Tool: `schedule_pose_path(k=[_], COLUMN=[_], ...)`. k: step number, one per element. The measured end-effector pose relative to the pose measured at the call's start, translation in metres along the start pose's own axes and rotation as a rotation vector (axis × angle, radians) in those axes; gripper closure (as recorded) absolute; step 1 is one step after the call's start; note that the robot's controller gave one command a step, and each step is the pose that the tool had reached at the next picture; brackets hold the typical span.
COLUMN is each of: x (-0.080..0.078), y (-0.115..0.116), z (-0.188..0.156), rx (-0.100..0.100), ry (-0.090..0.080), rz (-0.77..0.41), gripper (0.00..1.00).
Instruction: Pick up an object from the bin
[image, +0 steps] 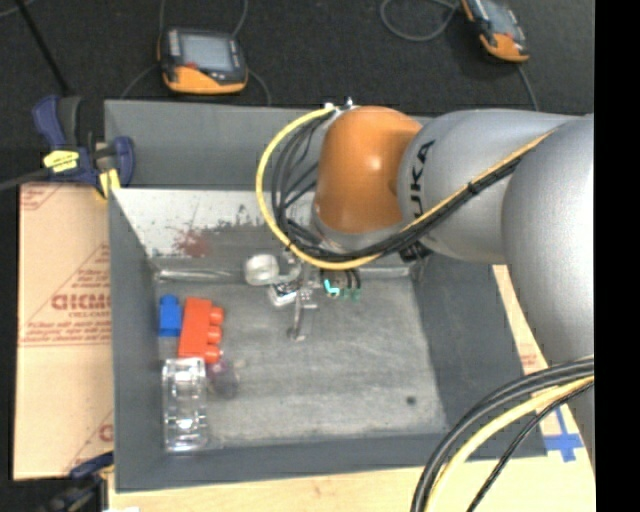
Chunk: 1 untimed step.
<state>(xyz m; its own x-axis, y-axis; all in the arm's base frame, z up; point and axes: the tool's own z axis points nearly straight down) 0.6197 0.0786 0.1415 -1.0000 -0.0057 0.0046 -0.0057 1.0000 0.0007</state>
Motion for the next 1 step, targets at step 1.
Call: schedule_pose_path(k=[1], x=[-0.0314], y=[-0.0146], z=[0.0731], rx=[-0.001], ry=[-0.007], rz=[0.079], gripper=[0.0])
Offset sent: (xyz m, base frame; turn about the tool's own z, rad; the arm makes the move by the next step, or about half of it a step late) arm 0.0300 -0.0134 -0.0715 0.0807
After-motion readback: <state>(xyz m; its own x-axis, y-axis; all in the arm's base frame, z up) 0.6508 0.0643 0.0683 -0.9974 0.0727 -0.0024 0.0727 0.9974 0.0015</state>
